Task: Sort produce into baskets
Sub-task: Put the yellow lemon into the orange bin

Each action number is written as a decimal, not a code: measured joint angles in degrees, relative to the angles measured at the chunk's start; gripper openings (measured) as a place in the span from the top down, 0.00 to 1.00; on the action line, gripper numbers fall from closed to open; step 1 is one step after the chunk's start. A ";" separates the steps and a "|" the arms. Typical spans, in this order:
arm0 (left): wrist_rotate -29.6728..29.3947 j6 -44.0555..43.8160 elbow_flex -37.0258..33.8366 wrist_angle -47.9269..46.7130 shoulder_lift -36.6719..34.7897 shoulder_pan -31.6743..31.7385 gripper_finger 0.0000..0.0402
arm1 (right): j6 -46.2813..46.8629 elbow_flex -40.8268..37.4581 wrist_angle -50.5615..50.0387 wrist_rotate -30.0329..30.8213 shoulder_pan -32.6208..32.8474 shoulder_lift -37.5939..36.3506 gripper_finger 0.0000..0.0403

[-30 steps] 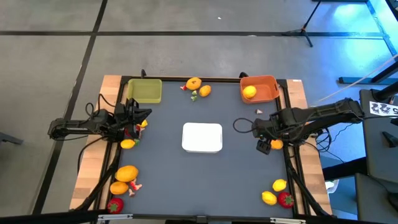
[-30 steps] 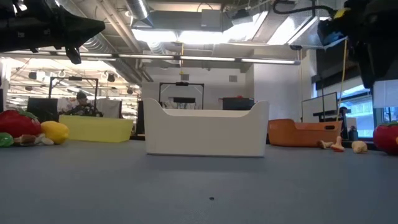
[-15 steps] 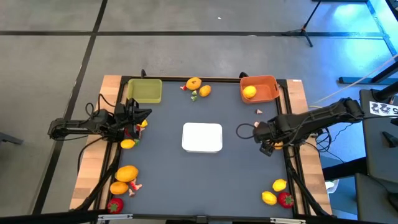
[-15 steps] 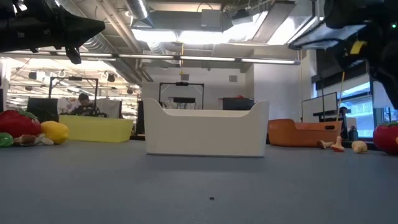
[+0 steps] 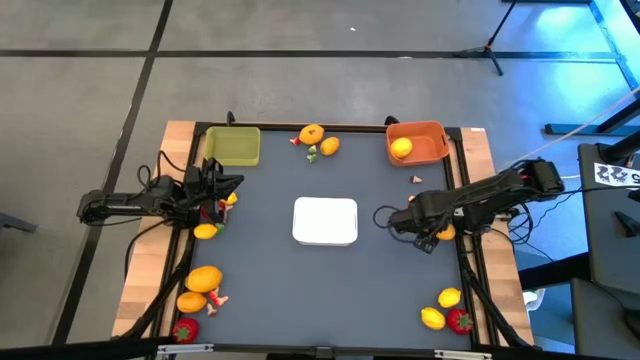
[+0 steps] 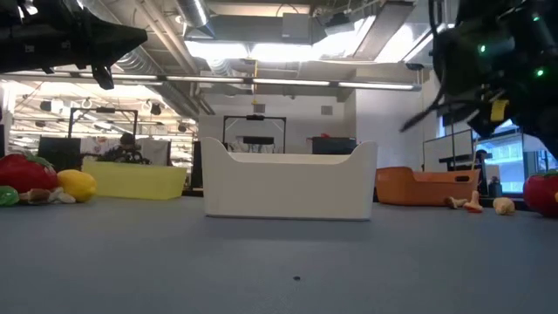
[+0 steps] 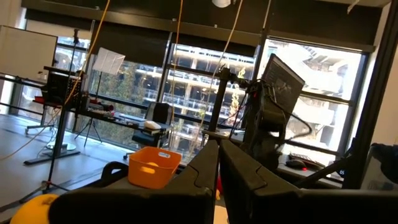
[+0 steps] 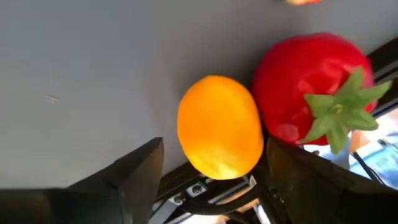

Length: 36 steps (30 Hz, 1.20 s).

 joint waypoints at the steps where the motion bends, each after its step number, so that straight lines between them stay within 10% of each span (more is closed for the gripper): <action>1: 0.00 0.00 0.00 -0.02 0.02 0.00 0.97 | -0.17 0.00 -0.11 -0.33 0.00 1.02 0.31; 36: 0.00 -0.04 0.00 -0.01 0.00 0.00 0.97 | -10.51 0.68 0.01 -1.19 0.00 15.08 0.50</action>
